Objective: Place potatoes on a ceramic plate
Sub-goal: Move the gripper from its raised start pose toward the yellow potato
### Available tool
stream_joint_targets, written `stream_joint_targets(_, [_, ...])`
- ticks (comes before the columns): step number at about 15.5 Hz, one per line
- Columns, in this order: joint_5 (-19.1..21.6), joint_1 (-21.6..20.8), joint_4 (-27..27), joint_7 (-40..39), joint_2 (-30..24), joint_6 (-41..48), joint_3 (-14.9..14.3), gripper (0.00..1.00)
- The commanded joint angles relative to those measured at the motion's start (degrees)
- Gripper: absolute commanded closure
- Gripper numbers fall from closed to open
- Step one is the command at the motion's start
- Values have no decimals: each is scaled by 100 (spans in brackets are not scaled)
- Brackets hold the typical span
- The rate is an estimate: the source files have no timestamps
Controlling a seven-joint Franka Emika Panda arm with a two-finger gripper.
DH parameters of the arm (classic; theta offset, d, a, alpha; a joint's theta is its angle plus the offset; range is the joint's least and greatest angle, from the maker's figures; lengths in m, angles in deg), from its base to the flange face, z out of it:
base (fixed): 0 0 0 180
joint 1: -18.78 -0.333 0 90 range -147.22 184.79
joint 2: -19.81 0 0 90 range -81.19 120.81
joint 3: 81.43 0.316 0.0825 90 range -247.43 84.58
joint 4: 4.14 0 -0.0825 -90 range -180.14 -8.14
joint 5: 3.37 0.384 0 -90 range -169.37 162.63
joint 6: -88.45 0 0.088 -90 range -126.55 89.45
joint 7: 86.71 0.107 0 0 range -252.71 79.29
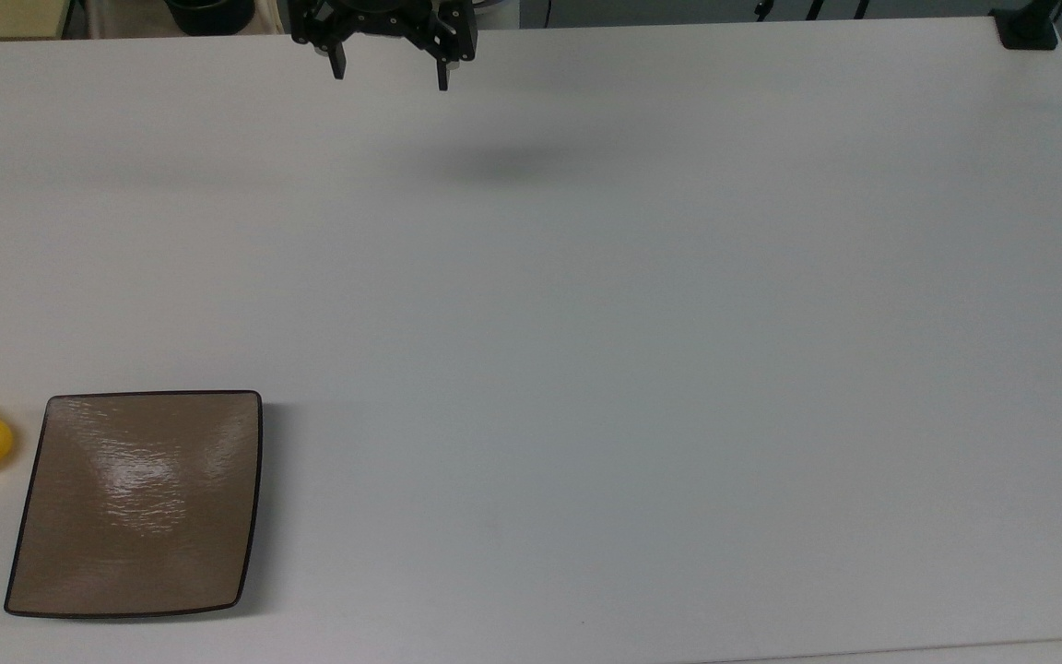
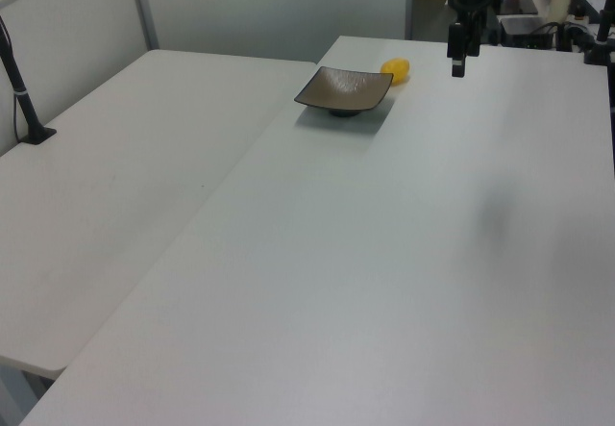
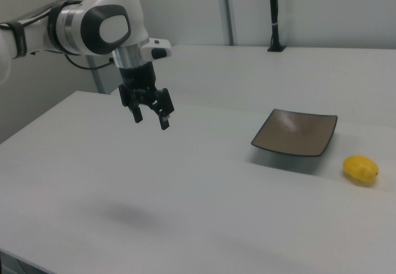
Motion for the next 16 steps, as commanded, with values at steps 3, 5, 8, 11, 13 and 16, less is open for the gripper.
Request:
stream_joint_targets(3, [-17, 55, -23, -261, -273, 203, -46, 0])
stream_joint_targets(5, [-70, 55, -15, -454, -256, 369, -72, 0])
stream_joint_targets(8, [-61, 117, -15, -560, -247, 396, -90, 0])
stream_joint_targets(11, [-61, 134, -15, -552, -238, 396, -90, 0])
stream_joint_targets(13, [-79, 213, -6, -604, -238, 755, -98, 0])
stream_joint_targets(16, [-79, 275, -23, -535, -212, 950, -98, 0])
